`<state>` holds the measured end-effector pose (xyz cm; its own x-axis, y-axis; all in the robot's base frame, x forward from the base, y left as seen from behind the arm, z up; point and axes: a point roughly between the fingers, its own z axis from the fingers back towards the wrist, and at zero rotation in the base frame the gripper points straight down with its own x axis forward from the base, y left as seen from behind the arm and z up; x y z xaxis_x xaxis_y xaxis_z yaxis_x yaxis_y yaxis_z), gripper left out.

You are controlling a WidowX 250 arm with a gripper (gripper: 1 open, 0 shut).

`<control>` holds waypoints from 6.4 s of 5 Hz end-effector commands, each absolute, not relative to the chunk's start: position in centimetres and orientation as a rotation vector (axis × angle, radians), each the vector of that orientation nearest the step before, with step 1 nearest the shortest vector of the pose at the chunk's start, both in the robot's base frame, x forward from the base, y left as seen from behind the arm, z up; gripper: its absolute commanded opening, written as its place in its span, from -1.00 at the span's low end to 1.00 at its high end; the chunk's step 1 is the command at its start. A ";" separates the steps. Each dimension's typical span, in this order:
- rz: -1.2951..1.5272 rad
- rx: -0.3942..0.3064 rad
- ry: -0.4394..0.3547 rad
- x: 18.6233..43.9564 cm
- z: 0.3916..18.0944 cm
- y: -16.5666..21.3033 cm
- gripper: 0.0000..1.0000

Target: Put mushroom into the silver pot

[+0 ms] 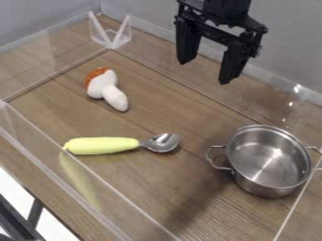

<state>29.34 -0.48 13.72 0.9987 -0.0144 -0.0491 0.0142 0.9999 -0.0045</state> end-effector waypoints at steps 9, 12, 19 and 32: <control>0.565 -0.080 0.064 30.1 11.5 10.0 1.00; 0.839 -0.112 0.031 31.1 9.9 12.2 1.00; 0.981 -0.135 0.016 29.4 8.3 12.6 1.00; 0.627 -0.301 -0.093 28.4 16.2 3.0 -1.00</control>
<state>28.51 3.20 14.76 0.8120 0.5819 -0.0455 -0.5696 0.7731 -0.2790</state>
